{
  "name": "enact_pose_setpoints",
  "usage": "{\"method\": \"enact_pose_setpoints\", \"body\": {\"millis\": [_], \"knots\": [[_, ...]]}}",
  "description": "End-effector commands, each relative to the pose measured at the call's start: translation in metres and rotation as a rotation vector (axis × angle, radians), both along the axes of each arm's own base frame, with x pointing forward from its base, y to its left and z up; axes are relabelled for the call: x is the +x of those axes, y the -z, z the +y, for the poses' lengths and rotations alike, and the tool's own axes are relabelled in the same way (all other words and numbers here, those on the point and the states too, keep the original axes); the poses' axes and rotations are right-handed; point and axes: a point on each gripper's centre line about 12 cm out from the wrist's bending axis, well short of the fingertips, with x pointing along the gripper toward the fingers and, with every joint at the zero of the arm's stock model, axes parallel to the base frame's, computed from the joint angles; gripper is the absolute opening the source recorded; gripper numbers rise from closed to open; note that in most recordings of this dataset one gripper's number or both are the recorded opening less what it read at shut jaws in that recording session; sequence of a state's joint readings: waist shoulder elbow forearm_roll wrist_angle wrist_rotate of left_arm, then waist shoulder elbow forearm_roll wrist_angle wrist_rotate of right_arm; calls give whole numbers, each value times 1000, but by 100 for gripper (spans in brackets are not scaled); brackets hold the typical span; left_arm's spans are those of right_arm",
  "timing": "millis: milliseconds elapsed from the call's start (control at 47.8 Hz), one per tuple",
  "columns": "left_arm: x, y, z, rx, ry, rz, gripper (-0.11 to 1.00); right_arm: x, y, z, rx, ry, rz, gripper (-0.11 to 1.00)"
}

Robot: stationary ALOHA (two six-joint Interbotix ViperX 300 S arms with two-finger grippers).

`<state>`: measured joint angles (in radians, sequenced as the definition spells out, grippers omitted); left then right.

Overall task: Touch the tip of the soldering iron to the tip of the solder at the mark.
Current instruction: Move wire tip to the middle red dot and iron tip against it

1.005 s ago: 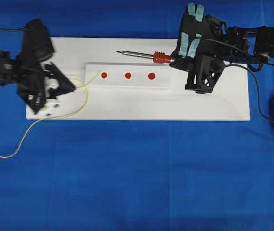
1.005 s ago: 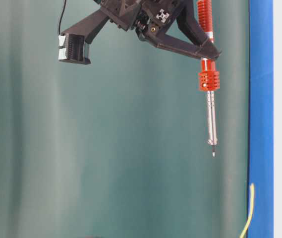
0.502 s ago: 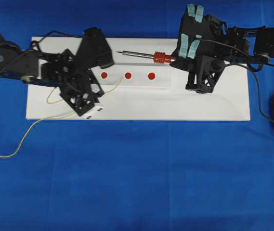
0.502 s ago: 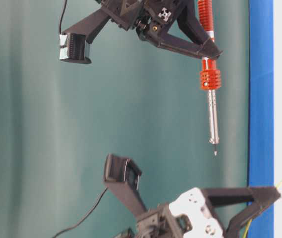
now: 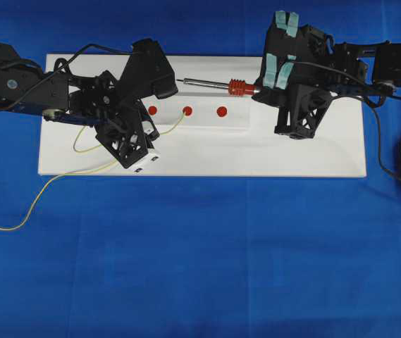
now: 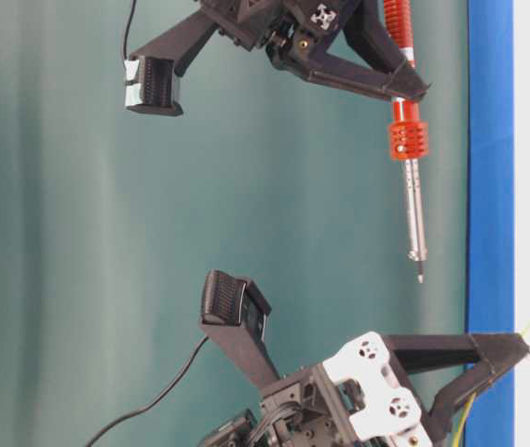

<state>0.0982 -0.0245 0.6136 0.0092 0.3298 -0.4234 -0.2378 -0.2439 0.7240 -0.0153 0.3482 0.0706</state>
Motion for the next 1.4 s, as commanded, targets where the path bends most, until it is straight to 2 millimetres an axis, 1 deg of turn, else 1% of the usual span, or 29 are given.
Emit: {"method": "enact_pose_setpoints", "body": {"millis": [0, 84, 356, 712, 1109, 1381], "knots": [[5, -10, 1, 6, 1, -33, 2, 0, -10, 0, -8, 2, -33, 7], [6, -9, 1, 5, 1, -32, 2, -2, -8, 0, -6, 2, -22, 7], [5, -9, 2, 5, -1, -29, 2, -10, 8, 3, 22, -1, 97, 7], [5, -9, 1, 5, 0, -26, 2, -3, 29, 8, 36, -20, 162, 7], [5, -8, 1, 5, 1, -24, 2, 7, 36, 9, 34, -32, 158, 7], [5, -8, 1, 5, 1, -24, 2, 8, 39, 9, 36, -32, 167, 7]]}}
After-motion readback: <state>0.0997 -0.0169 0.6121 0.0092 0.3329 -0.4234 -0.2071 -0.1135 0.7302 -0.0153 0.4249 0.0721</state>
